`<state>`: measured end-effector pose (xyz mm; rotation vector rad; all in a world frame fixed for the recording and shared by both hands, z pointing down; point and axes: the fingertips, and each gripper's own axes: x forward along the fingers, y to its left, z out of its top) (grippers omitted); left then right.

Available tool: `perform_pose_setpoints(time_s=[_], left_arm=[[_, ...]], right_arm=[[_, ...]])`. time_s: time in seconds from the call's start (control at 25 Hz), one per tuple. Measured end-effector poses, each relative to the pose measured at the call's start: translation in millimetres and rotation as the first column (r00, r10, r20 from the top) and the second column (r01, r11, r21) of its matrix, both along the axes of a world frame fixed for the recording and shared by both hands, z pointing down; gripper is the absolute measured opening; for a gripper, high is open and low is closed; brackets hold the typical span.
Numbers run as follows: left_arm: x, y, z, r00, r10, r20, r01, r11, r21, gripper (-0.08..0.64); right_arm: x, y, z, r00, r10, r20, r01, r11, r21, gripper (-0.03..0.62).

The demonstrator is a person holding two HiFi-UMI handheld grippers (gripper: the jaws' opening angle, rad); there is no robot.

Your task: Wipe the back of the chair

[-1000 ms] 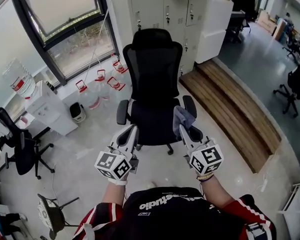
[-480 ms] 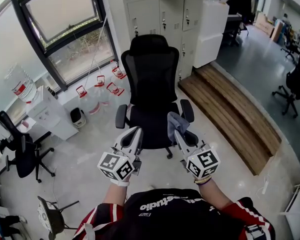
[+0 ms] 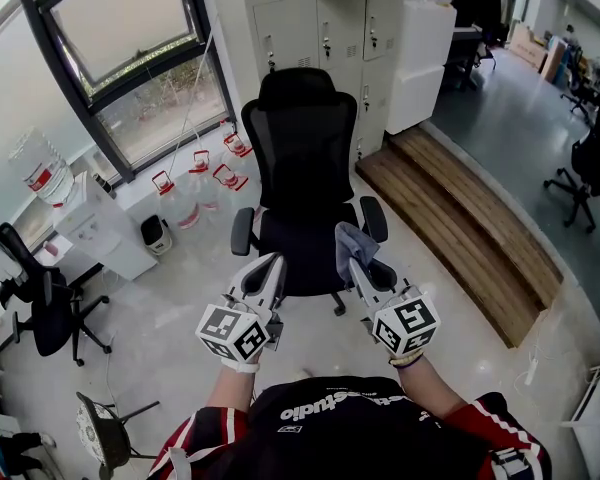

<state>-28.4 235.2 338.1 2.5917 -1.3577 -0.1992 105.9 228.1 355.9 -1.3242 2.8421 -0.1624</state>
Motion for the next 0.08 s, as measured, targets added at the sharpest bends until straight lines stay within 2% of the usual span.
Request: perform_pose_setpoints(time_s=[0.08], left_arm=[[-0.1,3.0,-0.5,1.0,0.0,-0.001,0.0,1.0,-0.001,0.025]], right_arm=[[-1.1,3.4,0.3,1.0,-0.002,0.0,0.002,1.0,-0.002,0.06]])
